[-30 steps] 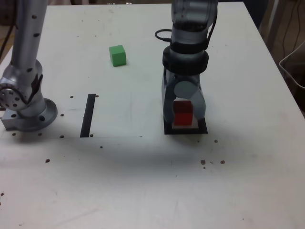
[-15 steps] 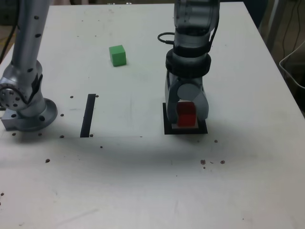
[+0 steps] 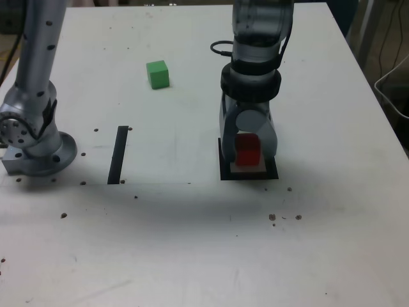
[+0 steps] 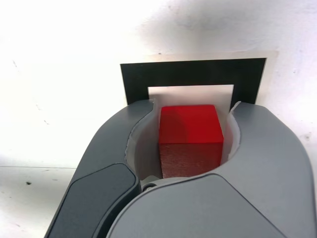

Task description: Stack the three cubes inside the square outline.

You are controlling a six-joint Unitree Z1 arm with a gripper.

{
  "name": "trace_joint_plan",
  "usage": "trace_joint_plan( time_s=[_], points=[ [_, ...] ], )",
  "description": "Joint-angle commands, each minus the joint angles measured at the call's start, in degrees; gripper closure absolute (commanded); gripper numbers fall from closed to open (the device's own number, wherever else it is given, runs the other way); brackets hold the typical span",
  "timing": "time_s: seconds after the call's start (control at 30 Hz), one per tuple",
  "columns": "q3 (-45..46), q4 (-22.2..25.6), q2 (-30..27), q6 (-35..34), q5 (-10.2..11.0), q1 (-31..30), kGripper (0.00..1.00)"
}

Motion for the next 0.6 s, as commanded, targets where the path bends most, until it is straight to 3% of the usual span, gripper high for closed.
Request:
trace_joint_plan(
  time_s=[0.0, 0.27, 0.57],
  points=[
    [0.12, 0.20, -0.68, 0.26, 0.02, 0.12, 0.37],
    [0.09, 1.09, -1.85, 0.74, 0.06, 0.11, 0.02],
    [0.25, 2.78, -3.95, 0.84, 0.44, -0.07, 0.01]
  ],
)
